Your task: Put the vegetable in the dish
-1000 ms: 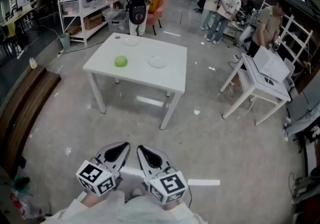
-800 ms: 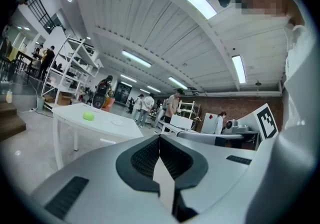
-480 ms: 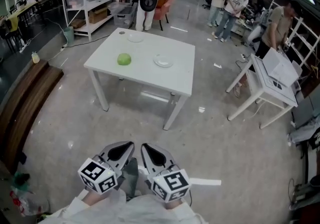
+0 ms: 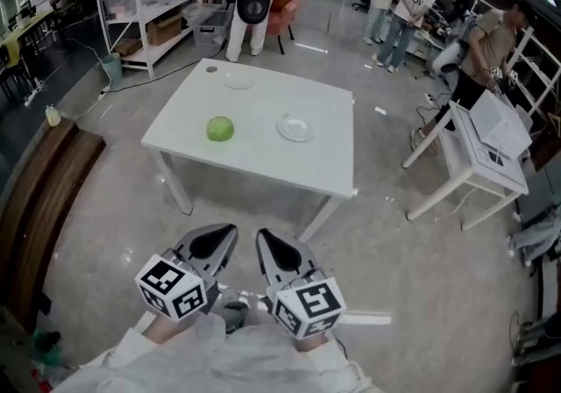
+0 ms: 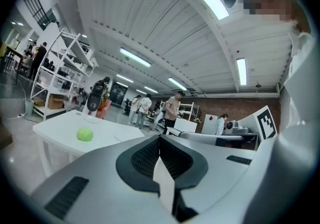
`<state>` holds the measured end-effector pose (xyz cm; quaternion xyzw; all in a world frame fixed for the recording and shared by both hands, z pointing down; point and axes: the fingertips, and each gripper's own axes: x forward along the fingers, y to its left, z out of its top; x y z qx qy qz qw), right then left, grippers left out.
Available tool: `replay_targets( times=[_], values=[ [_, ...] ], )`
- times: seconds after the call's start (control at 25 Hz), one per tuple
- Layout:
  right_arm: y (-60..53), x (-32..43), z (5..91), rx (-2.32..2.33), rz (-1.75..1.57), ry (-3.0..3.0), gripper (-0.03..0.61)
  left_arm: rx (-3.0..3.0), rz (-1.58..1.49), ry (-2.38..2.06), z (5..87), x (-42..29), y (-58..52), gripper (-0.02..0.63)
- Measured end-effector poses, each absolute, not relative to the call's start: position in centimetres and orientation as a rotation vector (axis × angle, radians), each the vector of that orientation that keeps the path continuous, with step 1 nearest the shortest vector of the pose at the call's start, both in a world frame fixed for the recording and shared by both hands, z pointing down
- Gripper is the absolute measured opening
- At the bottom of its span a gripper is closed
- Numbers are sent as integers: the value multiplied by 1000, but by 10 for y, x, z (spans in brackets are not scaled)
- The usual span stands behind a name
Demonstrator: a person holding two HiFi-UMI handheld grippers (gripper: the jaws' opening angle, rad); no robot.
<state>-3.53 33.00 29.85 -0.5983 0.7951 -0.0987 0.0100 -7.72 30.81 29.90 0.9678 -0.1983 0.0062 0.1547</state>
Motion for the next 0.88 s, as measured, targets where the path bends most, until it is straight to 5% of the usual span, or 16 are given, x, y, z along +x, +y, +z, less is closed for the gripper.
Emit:
replay_targets(
  times=[0.88],
  values=[
    [126,-5,330,-1943,-405,2503,11,2688,89,-517,335,-47,116,8]
  ],
)
